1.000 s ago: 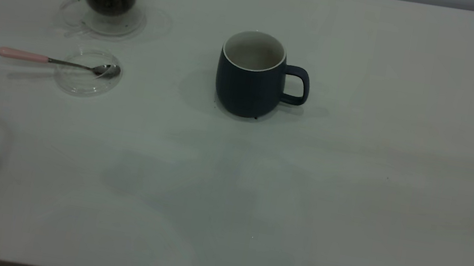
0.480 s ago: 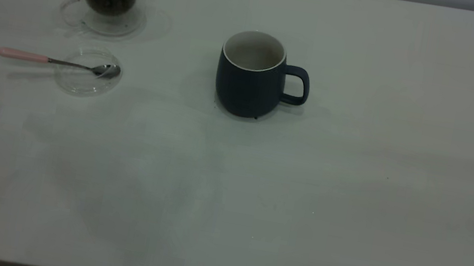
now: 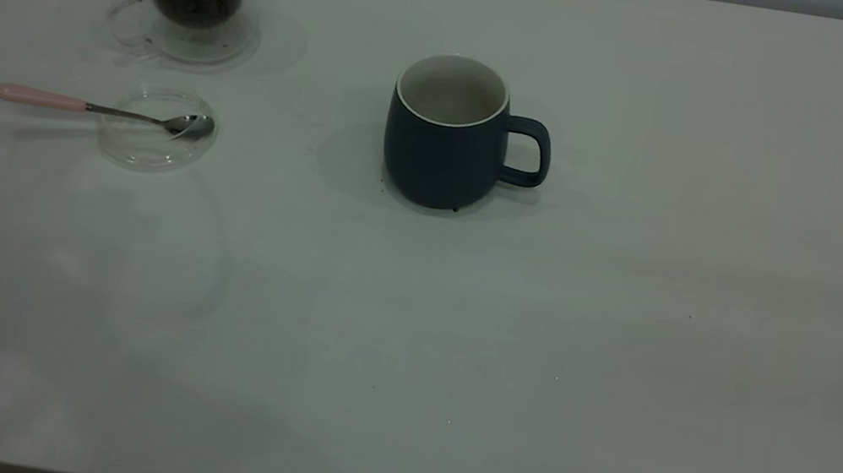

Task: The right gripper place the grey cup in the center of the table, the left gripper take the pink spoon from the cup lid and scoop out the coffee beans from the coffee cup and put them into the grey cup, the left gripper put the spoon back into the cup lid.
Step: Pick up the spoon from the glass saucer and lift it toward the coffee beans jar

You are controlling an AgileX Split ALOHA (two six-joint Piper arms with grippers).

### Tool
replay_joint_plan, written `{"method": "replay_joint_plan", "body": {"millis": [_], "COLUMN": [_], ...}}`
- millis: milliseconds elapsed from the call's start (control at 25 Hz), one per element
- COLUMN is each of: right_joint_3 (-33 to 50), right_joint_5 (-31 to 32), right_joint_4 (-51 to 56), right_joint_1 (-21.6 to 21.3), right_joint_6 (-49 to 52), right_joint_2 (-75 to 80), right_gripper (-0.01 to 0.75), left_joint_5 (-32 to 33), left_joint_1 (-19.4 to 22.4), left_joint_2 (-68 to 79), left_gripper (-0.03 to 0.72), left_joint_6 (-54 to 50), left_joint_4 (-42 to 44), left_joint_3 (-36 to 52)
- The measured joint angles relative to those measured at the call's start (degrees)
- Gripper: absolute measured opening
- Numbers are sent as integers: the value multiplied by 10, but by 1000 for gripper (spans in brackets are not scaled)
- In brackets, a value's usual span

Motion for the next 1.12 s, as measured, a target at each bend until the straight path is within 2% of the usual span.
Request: {"method": "replay_joint_plan", "body": {"millis": [560,1120], "right_joint_3": [0,0], "right_joint_5": [0,0], "right_joint_4": [0,0], "right_joint_1": [0,0], "right_joint_6": [0,0], "right_joint_2": [0,0], "right_gripper": [591,591], "left_joint_5": [28,44], "left_joint_1": [0,-36], "left_joint_2": [157,240], "left_gripper": [650,650], "left_joint_6": [20,91], "left_joint_4": [-21,-115], "left_joint_3": [-133,-173]}}
